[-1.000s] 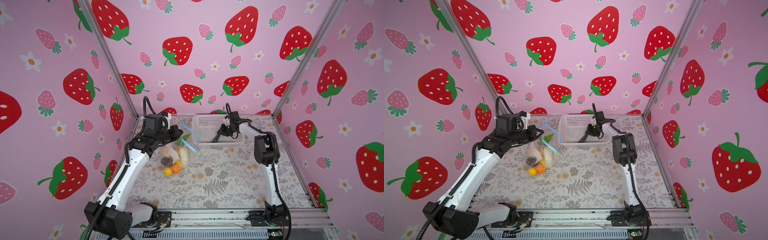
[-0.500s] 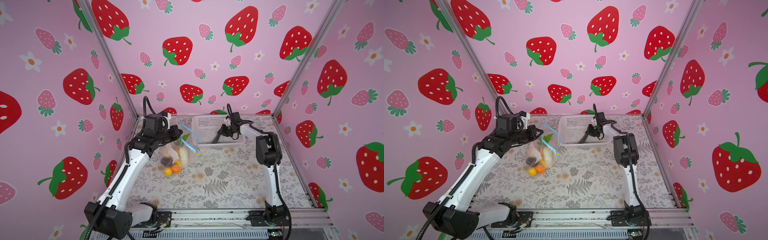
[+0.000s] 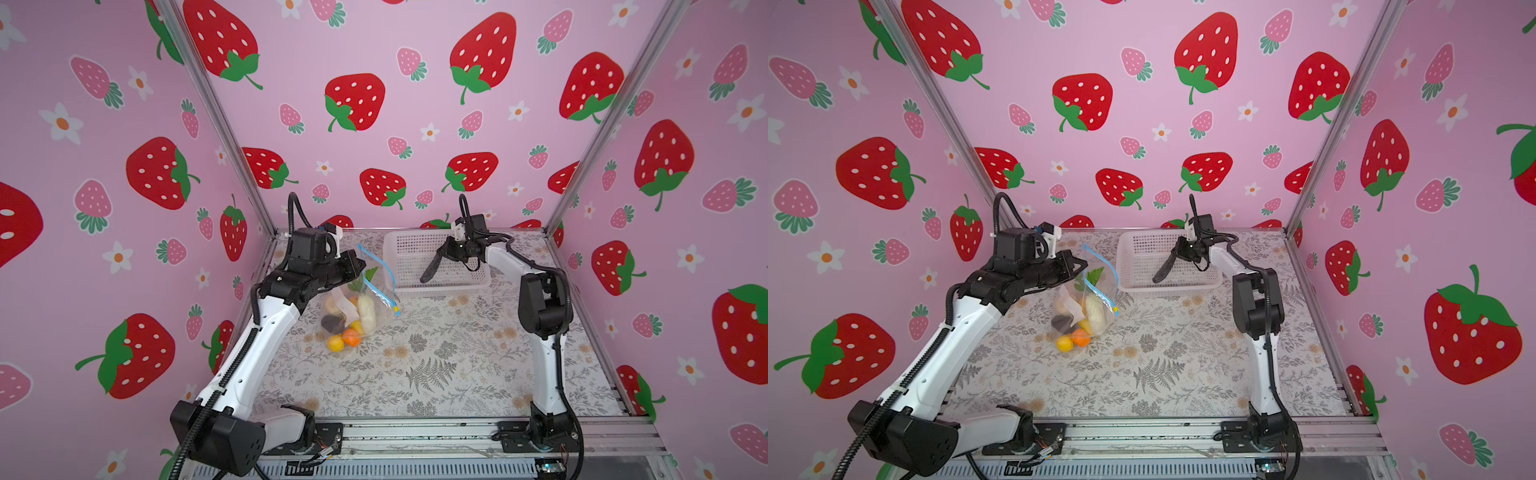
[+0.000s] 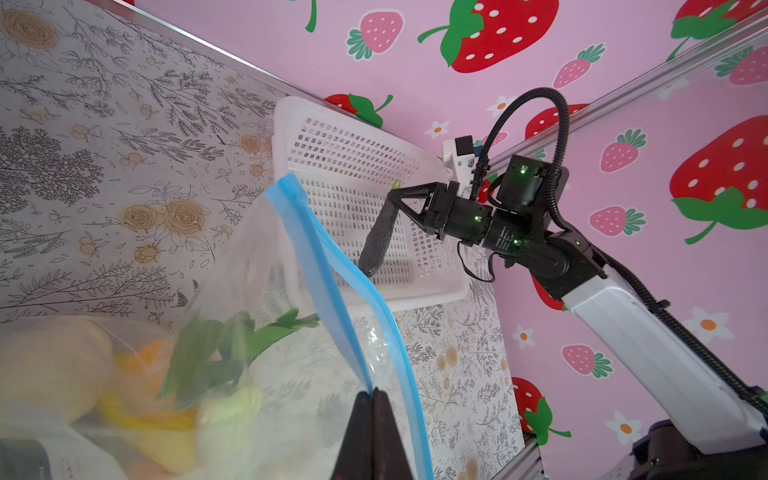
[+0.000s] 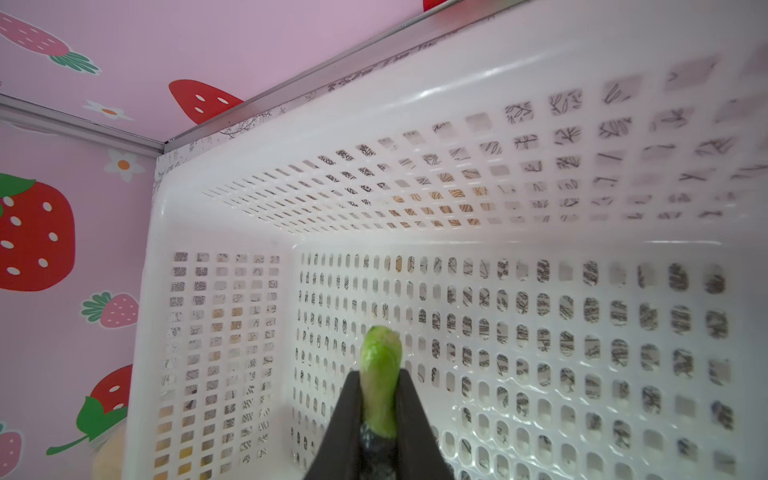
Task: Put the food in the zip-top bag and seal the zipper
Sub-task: 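Lift the eggplant and carry it with the right gripper toward the bag mouth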
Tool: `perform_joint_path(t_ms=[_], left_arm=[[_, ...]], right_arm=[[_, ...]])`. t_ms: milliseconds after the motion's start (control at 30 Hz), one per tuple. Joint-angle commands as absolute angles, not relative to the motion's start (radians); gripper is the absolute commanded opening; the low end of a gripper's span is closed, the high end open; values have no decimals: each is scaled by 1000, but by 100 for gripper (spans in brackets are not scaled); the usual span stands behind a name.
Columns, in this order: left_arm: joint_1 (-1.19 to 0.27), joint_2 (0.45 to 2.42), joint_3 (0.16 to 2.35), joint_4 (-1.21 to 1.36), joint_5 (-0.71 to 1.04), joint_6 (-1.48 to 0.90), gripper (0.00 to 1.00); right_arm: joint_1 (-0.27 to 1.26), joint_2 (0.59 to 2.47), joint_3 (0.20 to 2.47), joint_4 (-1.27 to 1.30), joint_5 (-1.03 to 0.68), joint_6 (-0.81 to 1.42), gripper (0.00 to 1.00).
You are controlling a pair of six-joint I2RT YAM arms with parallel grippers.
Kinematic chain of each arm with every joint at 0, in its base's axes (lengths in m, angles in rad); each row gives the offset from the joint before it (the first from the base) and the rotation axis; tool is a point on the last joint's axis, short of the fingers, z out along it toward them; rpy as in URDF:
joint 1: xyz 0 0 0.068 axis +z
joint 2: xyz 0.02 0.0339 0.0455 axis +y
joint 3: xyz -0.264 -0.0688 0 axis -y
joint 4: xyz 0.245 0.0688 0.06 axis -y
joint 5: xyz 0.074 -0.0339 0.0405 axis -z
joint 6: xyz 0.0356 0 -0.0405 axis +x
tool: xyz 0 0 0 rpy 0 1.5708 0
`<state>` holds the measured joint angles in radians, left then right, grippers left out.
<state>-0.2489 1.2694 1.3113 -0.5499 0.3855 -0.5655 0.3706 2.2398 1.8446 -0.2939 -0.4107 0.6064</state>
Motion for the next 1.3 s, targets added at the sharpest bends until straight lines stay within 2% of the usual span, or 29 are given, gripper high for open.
perform_joint_path(t_ms=[0,500,867,1267], left_arm=[[-252,1277,1336,-551,390,-569,0],[-251,1294,1379,-566,384,-563,0],[-253,1299,1394,-568,385,-572,0],[-256,1301,1405,-572,386,-568,0]], right_arm=[[370,2125,1830,-241,-384,595,11],[473,1741,1650,-78,-243,511,8],[627,1697,1687,-29,-258,431,8],[717,1721,1683,11,-278,474,8]])
